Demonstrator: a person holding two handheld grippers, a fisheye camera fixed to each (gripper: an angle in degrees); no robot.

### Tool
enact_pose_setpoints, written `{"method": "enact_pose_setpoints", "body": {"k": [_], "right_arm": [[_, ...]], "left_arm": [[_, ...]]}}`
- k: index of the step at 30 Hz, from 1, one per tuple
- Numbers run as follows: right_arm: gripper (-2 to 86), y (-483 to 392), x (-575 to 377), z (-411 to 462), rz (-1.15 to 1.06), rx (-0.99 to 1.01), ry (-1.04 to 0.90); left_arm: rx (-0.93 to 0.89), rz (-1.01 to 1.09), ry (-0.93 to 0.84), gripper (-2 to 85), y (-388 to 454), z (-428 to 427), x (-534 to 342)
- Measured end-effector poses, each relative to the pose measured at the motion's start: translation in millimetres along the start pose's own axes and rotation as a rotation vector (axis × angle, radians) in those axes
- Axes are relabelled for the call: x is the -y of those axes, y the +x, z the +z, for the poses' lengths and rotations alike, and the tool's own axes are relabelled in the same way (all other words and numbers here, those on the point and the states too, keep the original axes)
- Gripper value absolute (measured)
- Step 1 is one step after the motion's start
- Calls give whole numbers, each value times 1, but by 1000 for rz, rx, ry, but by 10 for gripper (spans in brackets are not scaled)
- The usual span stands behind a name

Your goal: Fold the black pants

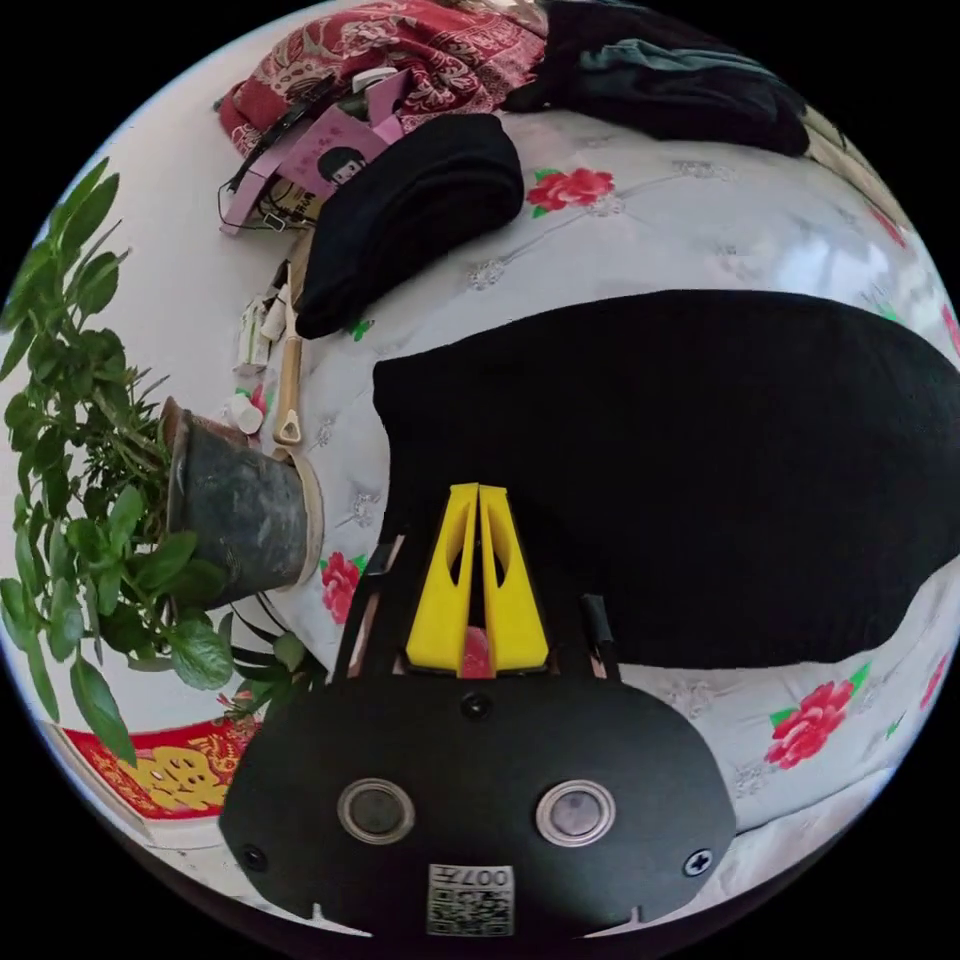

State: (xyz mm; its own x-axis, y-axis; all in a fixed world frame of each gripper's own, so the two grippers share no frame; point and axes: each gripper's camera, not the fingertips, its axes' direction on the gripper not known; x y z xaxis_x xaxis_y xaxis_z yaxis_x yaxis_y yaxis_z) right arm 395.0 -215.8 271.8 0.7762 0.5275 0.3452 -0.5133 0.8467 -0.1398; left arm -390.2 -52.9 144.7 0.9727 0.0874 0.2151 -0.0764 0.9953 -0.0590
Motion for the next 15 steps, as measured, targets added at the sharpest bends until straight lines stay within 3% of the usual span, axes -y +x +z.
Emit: {"method": "enact_pose_setpoints", "body": {"k": [5, 8, 11, 15], "right_arm": [[19, 67, -76, -38, 1, -247, 83], [31, 89, -115, -55, 43, -305, 103], [38, 58, -157, -68, -75, -136, 178], [37, -51, -222, -20, -491, 254, -44]], "left_arm": [[-163, 103, 81, -10, 33, -28, -43], [-136, 102, 95, -9, 45, -32, -52], [-112, 157, 62, -10, 45, -31, -42], [-179, 175, 37, -9, 28, -26, -28]]}}
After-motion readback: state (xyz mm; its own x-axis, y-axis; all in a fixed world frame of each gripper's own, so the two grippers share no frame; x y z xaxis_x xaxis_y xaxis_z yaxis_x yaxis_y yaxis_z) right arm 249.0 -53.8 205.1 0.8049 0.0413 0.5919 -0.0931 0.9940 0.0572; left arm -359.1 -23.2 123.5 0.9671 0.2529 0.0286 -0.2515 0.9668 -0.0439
